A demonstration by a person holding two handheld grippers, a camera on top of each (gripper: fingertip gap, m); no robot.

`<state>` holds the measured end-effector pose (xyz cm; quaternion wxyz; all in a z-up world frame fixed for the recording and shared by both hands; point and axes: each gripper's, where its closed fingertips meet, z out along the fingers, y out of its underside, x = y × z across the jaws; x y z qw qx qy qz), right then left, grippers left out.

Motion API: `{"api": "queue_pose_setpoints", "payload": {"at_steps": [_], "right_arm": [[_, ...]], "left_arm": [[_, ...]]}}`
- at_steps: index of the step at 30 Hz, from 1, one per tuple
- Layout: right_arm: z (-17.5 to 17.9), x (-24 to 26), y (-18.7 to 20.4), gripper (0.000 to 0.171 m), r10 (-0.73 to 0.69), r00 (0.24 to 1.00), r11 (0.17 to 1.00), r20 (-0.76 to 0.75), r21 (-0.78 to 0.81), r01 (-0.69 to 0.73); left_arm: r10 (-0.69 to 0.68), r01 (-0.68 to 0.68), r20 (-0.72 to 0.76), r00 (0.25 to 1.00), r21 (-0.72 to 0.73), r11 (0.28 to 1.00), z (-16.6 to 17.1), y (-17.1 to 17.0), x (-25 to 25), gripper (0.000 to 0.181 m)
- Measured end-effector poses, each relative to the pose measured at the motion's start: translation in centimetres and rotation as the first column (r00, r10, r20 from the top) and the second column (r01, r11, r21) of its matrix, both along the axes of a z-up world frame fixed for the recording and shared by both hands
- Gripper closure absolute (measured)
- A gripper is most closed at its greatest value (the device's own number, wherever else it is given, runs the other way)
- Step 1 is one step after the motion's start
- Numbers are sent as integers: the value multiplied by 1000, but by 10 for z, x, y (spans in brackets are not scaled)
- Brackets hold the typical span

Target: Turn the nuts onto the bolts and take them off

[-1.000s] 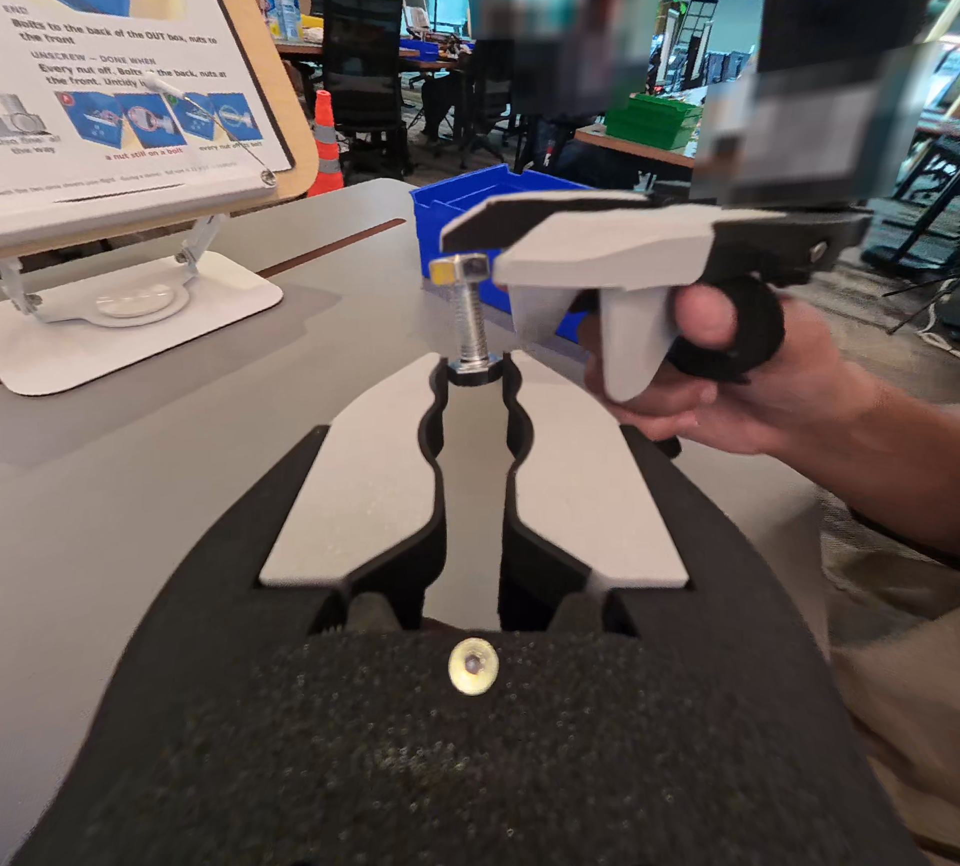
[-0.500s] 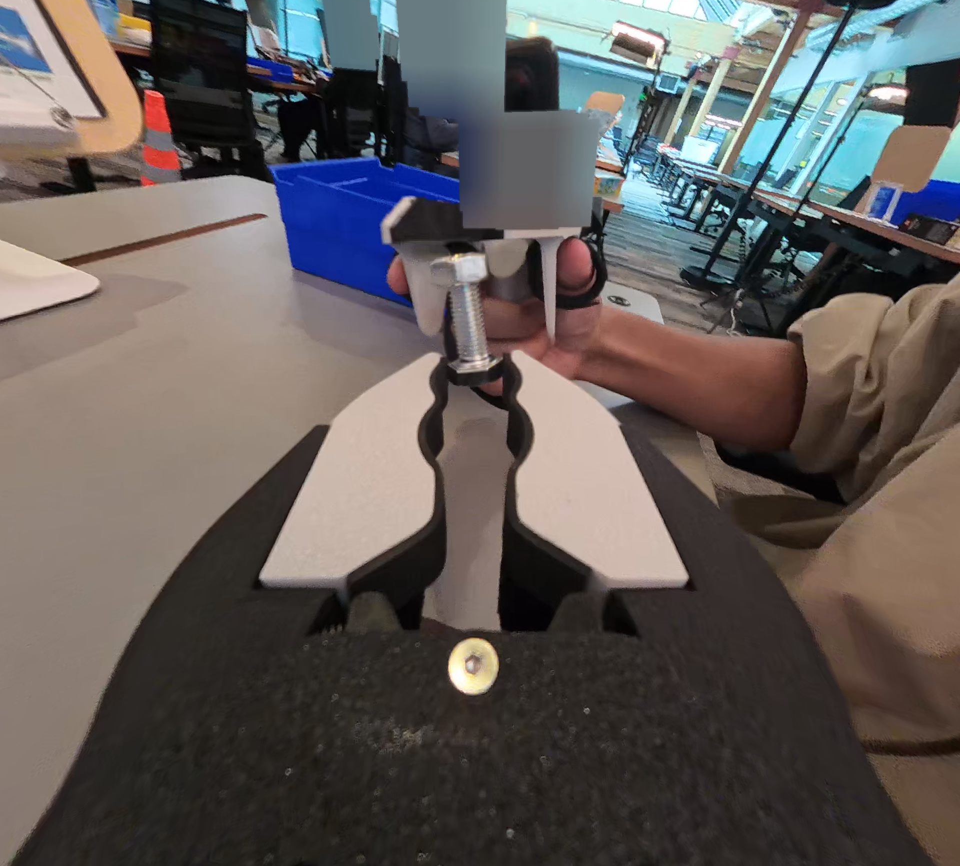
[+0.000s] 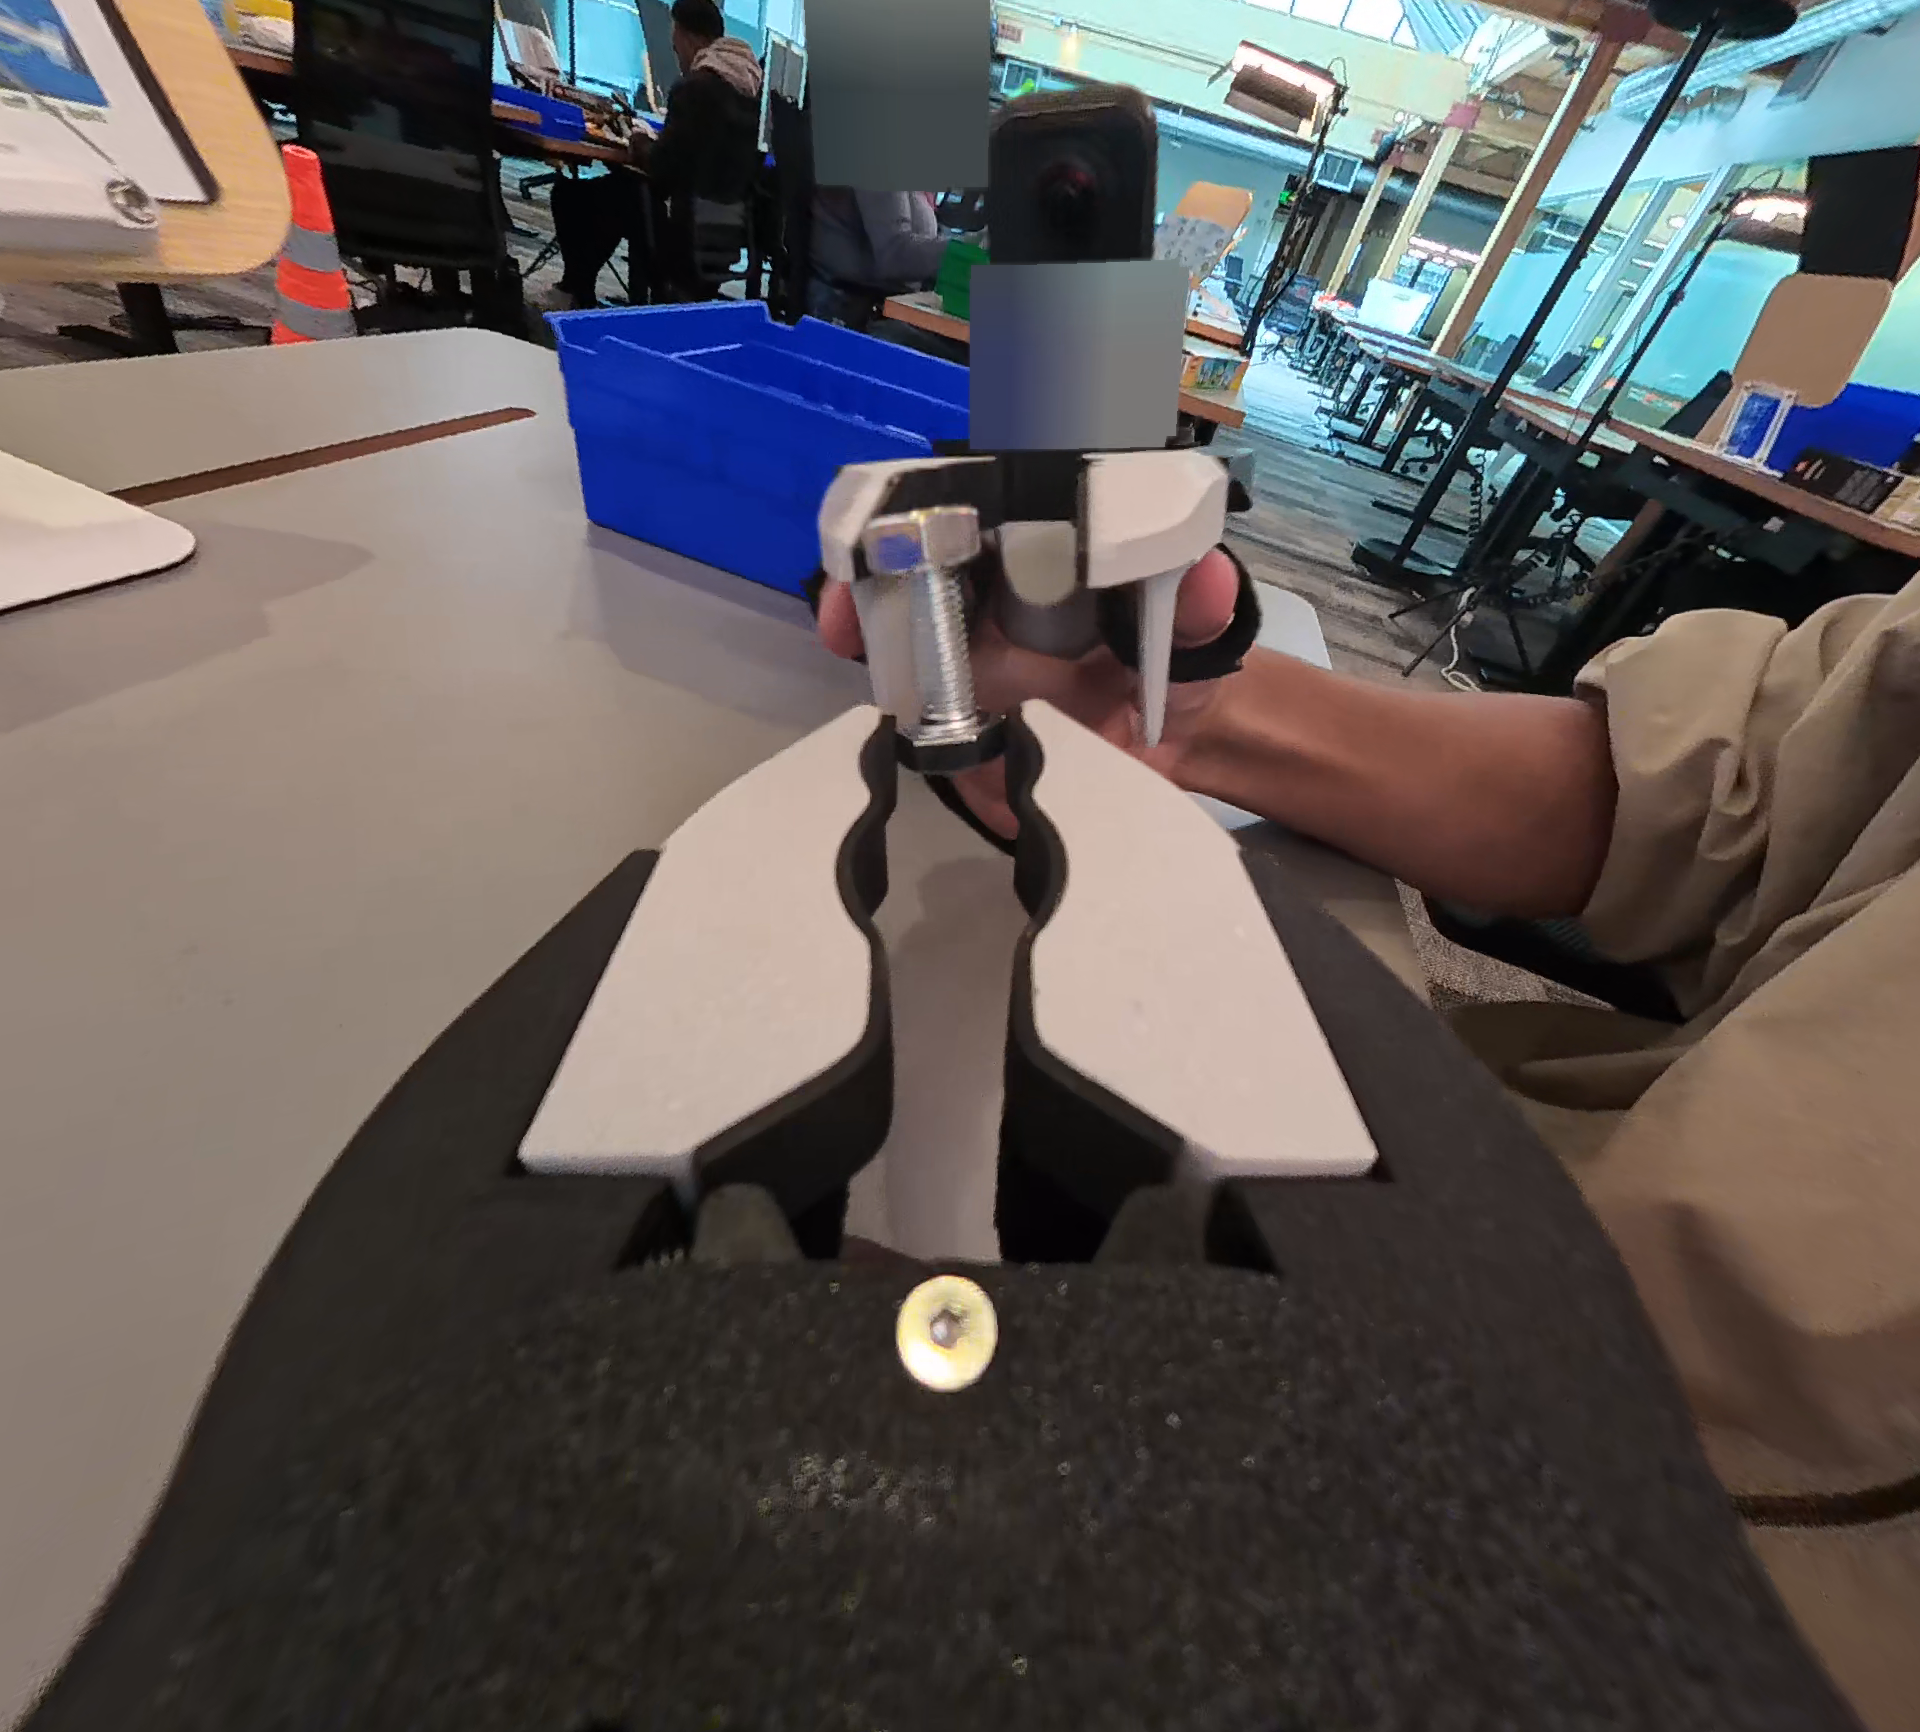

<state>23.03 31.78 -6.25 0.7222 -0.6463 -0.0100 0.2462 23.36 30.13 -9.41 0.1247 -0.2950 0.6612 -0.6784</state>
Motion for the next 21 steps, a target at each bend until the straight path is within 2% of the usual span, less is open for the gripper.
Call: {"api": "queue_pose_setpoints", "payload": {"at_steps": [7, 13, 21], "right_arm": [[2, 5, -2, 137, -33, 999, 999, -12, 9, 33], [-1, -10, 6, 137, 44, 998, 999, -37, 2, -44], [0, -9, 4, 131, 33, 999, 999, -39, -5, -33]], "left_arm": [[-21, 21, 4, 1000, 13, 1000, -1, -3, -3, 162], [-35, 35, 1, 999, 43, 998, -5, -11, -4, 162], [-29, 29, -7, 1000, 23, 999, -4, -5, -3, 162]]}}
